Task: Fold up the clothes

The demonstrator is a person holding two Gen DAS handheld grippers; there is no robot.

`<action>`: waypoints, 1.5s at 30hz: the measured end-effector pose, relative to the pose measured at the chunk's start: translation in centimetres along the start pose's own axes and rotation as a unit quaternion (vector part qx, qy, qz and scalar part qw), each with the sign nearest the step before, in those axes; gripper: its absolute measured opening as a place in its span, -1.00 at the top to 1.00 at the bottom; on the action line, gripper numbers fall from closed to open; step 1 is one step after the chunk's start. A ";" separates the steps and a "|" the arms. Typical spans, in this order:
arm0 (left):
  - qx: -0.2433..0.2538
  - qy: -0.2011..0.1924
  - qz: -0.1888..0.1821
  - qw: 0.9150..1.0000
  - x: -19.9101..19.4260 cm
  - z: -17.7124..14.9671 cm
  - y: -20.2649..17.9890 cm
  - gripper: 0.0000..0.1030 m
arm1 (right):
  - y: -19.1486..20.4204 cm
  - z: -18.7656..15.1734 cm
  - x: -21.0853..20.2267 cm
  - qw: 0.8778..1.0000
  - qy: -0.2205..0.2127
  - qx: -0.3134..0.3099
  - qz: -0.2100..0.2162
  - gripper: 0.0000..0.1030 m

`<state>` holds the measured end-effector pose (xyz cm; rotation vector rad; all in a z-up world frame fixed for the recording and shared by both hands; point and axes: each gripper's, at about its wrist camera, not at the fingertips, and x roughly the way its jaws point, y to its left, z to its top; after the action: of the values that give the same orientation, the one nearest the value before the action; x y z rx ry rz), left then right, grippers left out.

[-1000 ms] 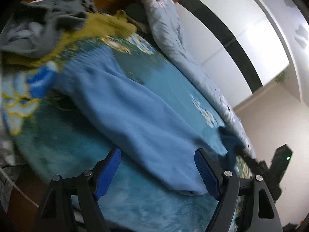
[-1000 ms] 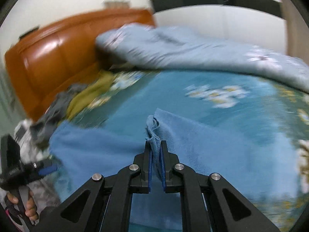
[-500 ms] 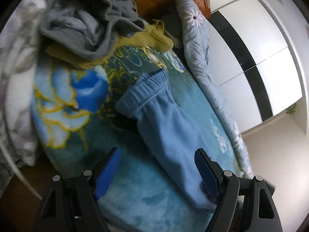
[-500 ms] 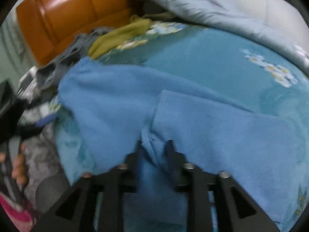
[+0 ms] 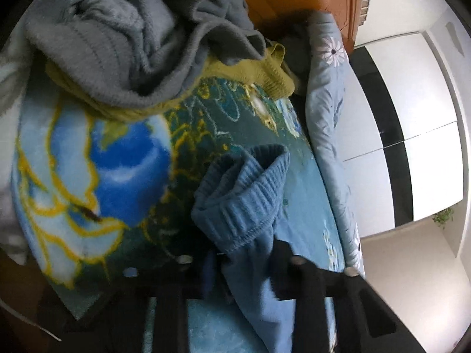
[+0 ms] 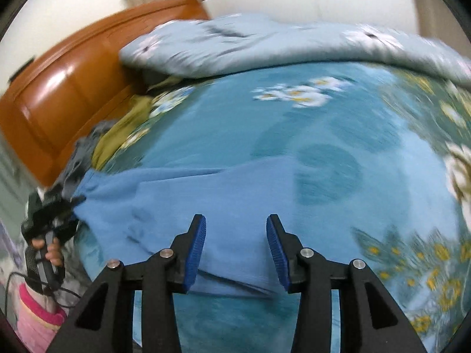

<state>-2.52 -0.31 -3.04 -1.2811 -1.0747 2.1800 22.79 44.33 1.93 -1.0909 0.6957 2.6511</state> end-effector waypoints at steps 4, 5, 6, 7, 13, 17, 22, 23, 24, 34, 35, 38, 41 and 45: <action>0.130 -0.043 -0.002 0.991 -2.4 -1.9 -7.2 0.63 | -3.0 -0.5 -0.8 0.999 -0.010 0.034 -0.002 0.14; 0.167 -0.047 -0.013 0.985 -3.0 -2.7 -9.4 0.63 | -3.5 -0.5 -0.7 0.999 -0.012 0.041 0.000 0.14; 0.201 -0.050 -0.025 0.978 -3.6 -3.6 -11.5 0.63 | -3.9 -0.5 -0.7 0.999 -0.015 0.048 0.002 0.14; 0.249 -0.048 -0.045 0.966 -4.3 -5.1 -14.4 0.63 | -4.2 -0.5 -0.6 0.998 -0.017 0.054 0.005 0.14; 0.388 0.041 -0.113 0.914 -1.4 -14.2 -23.8 0.63 | -5.7 -1.0 -0.7 0.997 -0.023 0.072 0.023 0.14; 0.407 0.124 -0.101 0.899 3.2 -20.4 -24.3 0.63 | -7.0 -1.3 -1.3 0.996 -0.028 0.083 0.020 0.14; 0.400 0.204 -0.060 0.891 8.1 -25.5 -22.1 0.60 | -8.4 -1.7 -1.8 0.995 -0.025 0.092 0.014 0.14; 0.395 0.220 -0.053 0.890 8.8 -26.0 -21.5 0.54 | -8.4 -1.7 -1.9 0.995 -0.024 0.091 0.015 0.14; 0.391 0.227 -0.050 0.891 8.8 -26.3 -21.0 0.52 | -8.4 -1.7 -1.9 0.996 -0.025 0.090 0.016 0.14; 0.396 0.220 -0.135 0.881 4.1 -26.0 -21.1 -0.67 | -5.1 0.1 -1.6 0.995 -0.046 0.066 0.061 0.14; 0.388 0.199 -0.129 0.891 3.5 -25.0 -20.6 -0.67 | -4.6 0.3 -1.7 0.995 -0.050 0.059 0.067 0.14; 0.358 0.125 -0.089 0.921 2.0 -21.6 -18.8 -0.67 | -2.7 0.9 -1.9 0.995 -0.049 0.027 0.077 0.14; 0.307 0.065 0.010 0.950 1.9 -18.1 -15.8 -0.67 | -0.6 1.4 -1.8 0.995 -0.044 -0.009 0.086 0.14; 0.238 0.088 0.034 0.967 3.0 -16.4 -12.2 -0.67 | 2.1 1.3 0.3 0.997 -0.006 -0.033 0.076 0.14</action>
<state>9.51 16.21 0.00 -1.2624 -0.4045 2.1431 21.02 43.14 3.23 -1.0794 0.7205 2.8259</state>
